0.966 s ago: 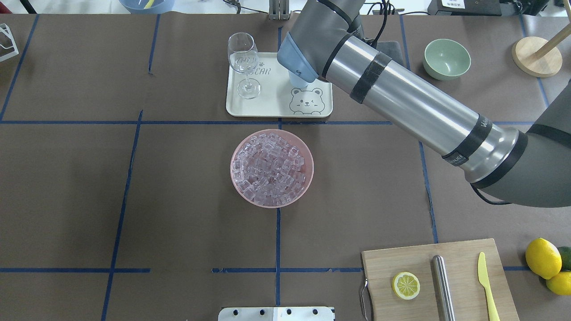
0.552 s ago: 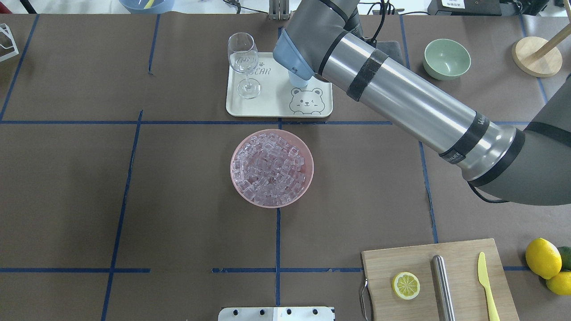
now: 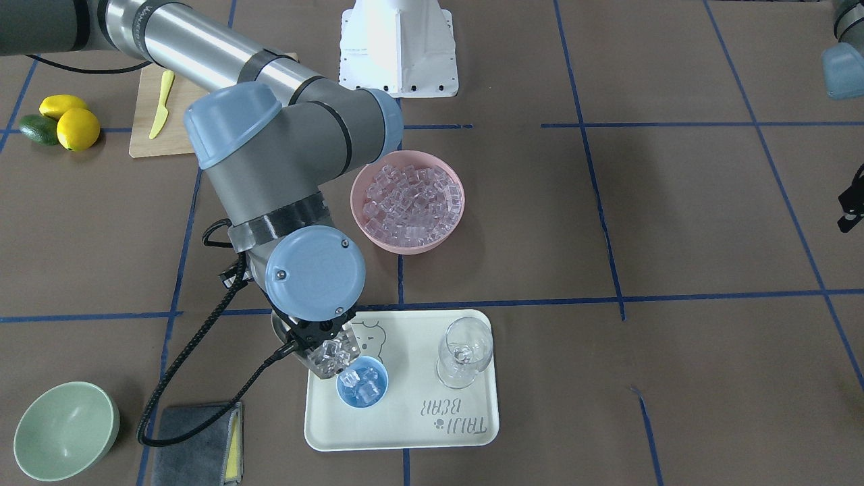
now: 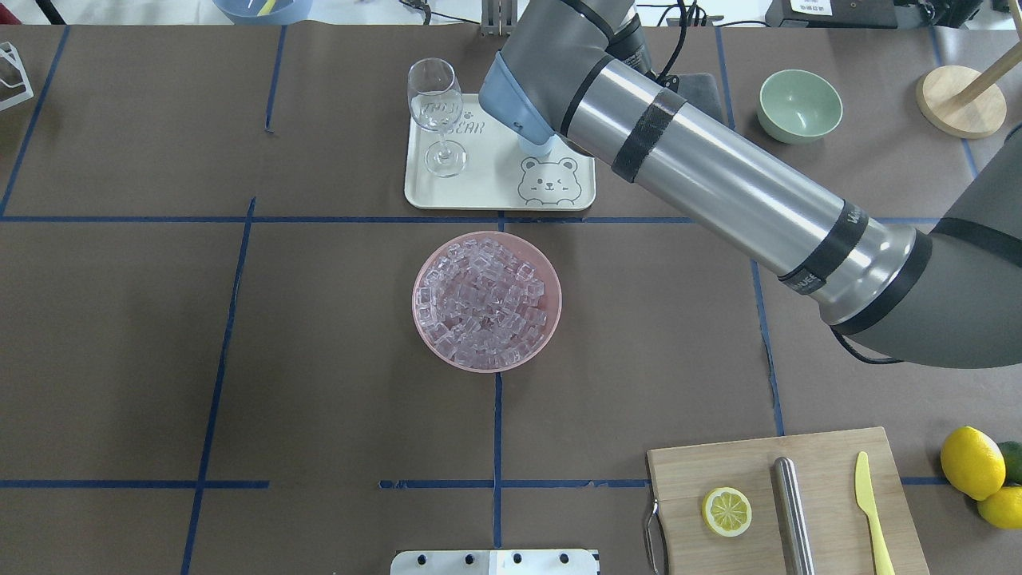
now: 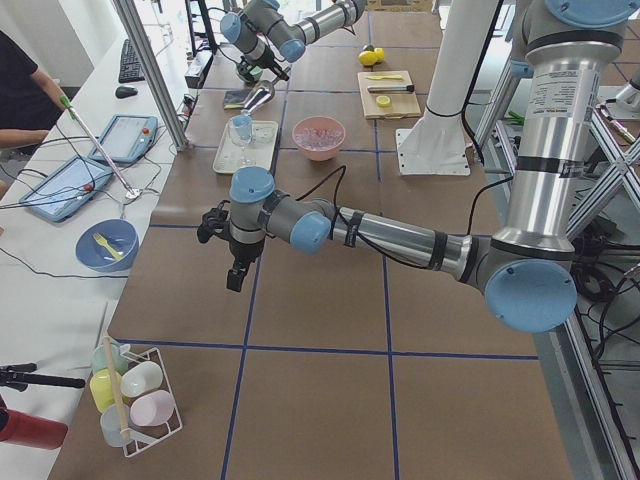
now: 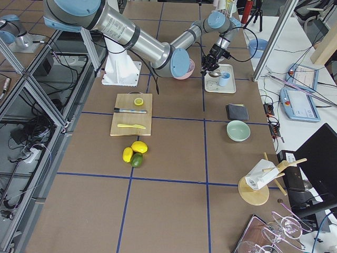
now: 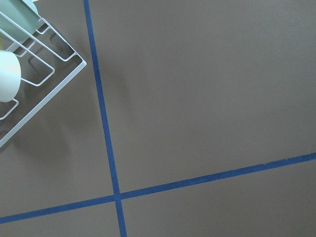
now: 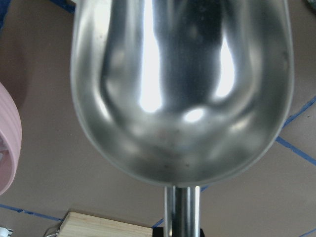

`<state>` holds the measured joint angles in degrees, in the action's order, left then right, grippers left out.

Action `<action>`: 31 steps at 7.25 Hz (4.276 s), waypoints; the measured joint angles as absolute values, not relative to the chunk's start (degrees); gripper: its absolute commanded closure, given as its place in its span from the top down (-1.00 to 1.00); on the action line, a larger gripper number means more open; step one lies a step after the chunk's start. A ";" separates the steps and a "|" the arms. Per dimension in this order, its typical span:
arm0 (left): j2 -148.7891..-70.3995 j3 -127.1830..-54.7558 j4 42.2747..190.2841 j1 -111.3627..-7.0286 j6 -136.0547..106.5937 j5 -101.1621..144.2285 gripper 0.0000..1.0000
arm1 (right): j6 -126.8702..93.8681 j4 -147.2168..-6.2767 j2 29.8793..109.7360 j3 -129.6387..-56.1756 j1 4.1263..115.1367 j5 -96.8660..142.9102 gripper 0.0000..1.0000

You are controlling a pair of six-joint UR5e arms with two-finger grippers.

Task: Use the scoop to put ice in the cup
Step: 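Tilt the scoop over the blue cup to pour the ice in, then carry the empty scoop back to its spot near the right arm, then lower the scoop onto the table and open the right gripper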

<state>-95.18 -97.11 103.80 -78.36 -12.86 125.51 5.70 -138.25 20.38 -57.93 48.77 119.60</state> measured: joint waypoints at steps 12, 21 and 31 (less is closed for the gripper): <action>-95.96 -96.83 102.88 -78.40 -13.32 125.59 1.00 | -14.98 -133.36 56.44 -102.53 57.62 123.30 -1.00; -96.50 -96.87 101.95 -78.22 -13.71 125.60 1.00 | -43.34 -95.44 92.63 -112.53 50.04 128.59 -1.00; -96.42 -96.79 101.99 -78.22 -13.62 125.51 1.00 | -44.07 -94.47 92.35 -110.25 43.46 129.20 0.99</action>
<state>-96.42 -96.79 101.99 -78.22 -13.62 125.51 -44.07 -94.47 92.35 -110.25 43.46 129.20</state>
